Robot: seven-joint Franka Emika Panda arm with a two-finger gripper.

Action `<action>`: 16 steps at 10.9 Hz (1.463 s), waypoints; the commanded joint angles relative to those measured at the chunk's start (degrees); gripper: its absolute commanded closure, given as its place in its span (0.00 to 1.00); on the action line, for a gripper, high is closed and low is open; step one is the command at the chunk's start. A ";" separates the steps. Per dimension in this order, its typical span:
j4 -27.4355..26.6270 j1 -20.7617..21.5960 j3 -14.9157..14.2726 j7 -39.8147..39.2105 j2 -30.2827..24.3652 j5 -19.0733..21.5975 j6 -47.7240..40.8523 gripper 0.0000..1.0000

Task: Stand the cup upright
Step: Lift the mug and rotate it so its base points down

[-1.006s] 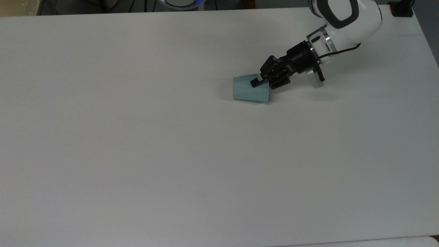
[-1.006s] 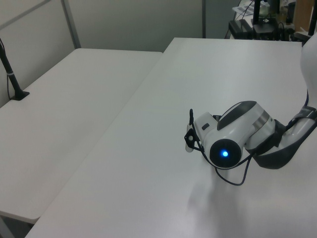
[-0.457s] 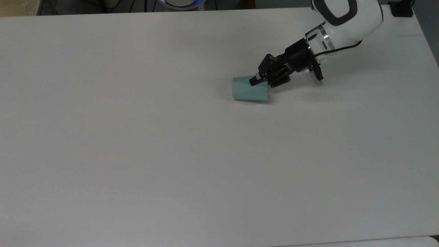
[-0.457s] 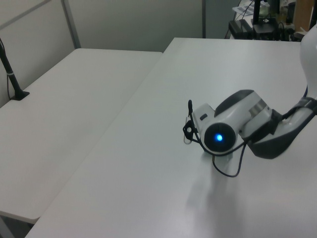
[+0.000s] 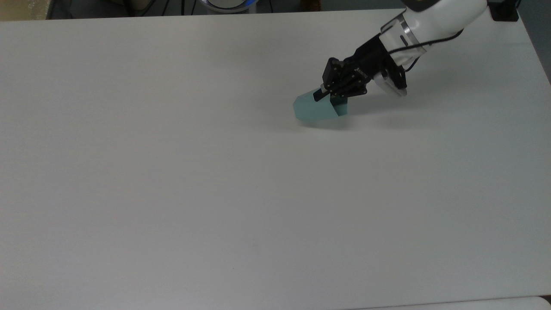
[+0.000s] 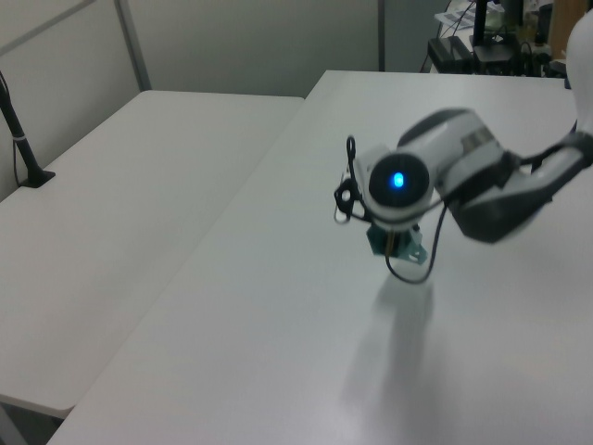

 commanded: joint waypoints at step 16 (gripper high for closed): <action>-39.93 -33.62 -11.52 -31.21 -33.44 43.76 41.40 1.00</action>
